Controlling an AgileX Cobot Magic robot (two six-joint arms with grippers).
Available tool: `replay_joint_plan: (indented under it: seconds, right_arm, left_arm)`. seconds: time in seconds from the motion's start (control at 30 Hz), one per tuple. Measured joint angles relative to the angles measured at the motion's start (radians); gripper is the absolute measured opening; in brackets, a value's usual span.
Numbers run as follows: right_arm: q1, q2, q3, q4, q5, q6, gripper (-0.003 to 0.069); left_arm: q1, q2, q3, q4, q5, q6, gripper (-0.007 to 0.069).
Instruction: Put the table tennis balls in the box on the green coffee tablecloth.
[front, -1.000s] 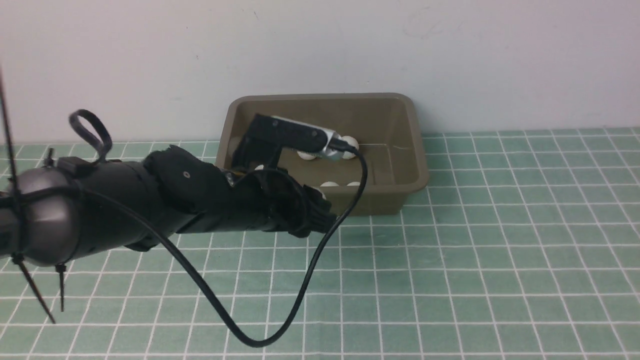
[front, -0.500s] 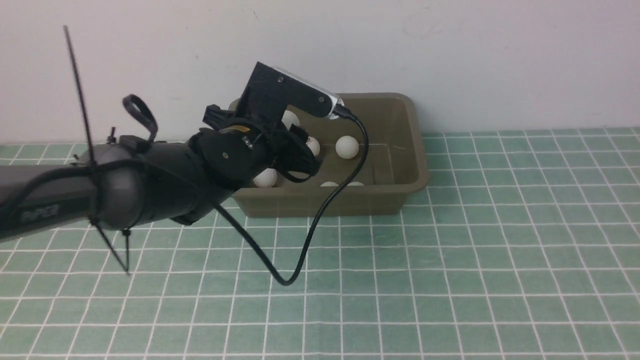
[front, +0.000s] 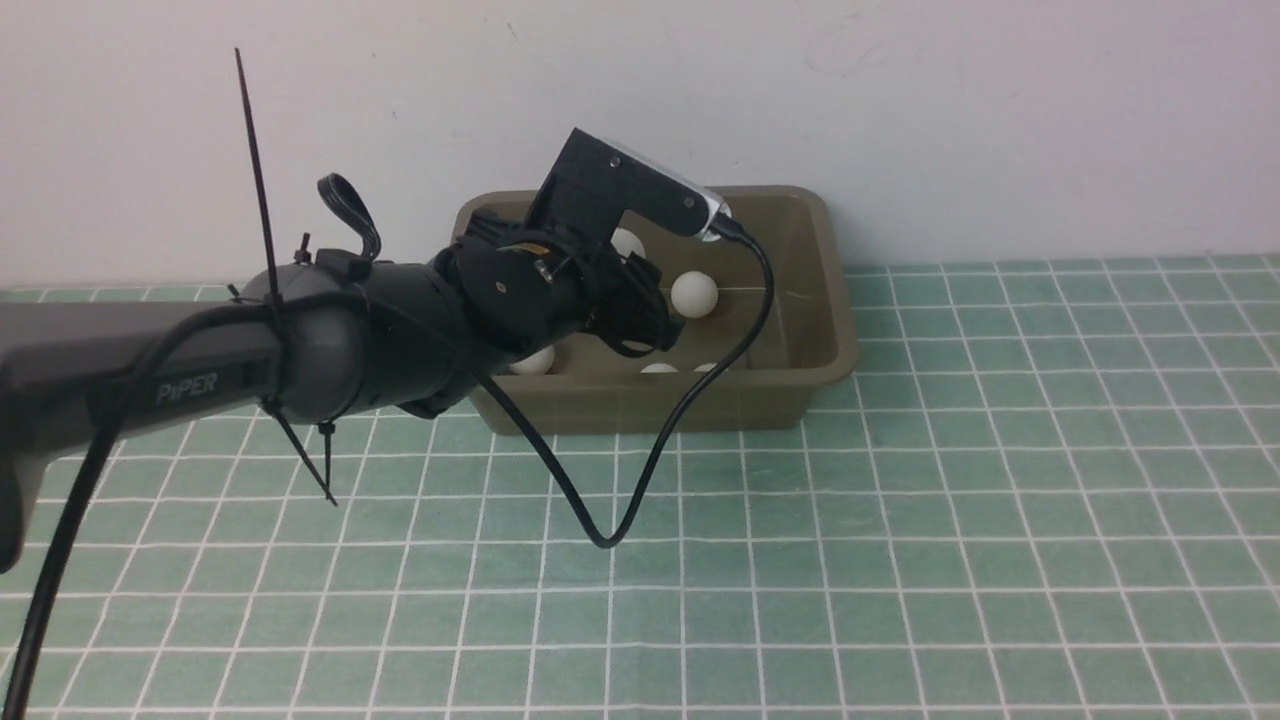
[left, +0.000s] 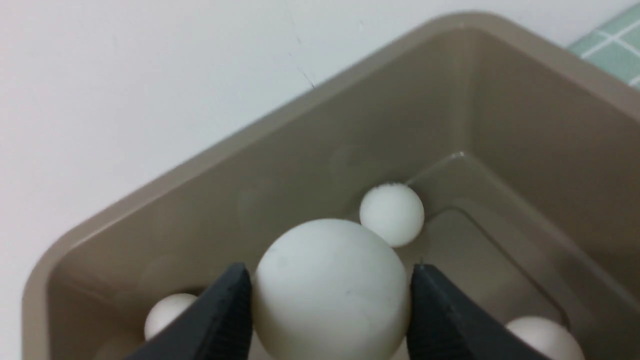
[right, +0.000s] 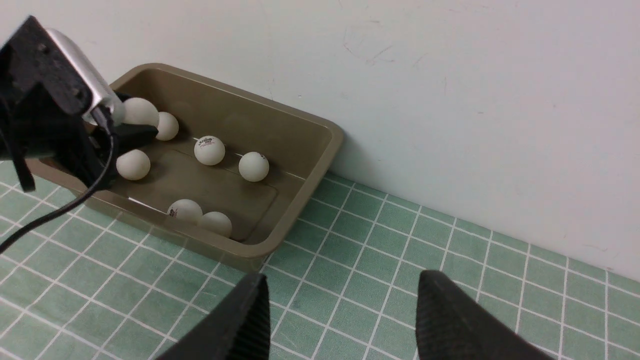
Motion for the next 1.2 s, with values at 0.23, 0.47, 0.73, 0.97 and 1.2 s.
replay_joint_plan:
  seconds: [0.23, 0.47, 0.73, 0.97, 1.2]
  right_arm:
    - [0.0, 0.0, 0.0, 0.0, 0.006, 0.0, 0.037]
    - [0.0, 0.0, 0.0, 0.004, 0.021, 0.0, 0.037]
    - [0.0, -0.001, 0.0, 0.021, 0.043, -0.001, 0.037]
    - [0.0, -0.006, 0.0, 0.021, 0.044, -0.008, 0.037]
    - [0.0, -0.074, 0.0, 0.008, 0.013, -0.052, 0.037]
  left_arm:
    - [0.02, -0.007, -0.023, -0.058, 0.024, 0.039, 0.0369]
    - [0.031, -0.008, -0.034, -0.066, 0.019, 0.078, 0.0433]
    - [0.039, -0.008, -0.041, -0.064, 0.012, 0.085, 0.0471]
    - [0.041, -0.024, -0.041, -0.1, 0.017, 0.105, 0.0471]
    - [0.04, -0.132, -0.041, -0.301, 0.04, 0.26, 0.0471]
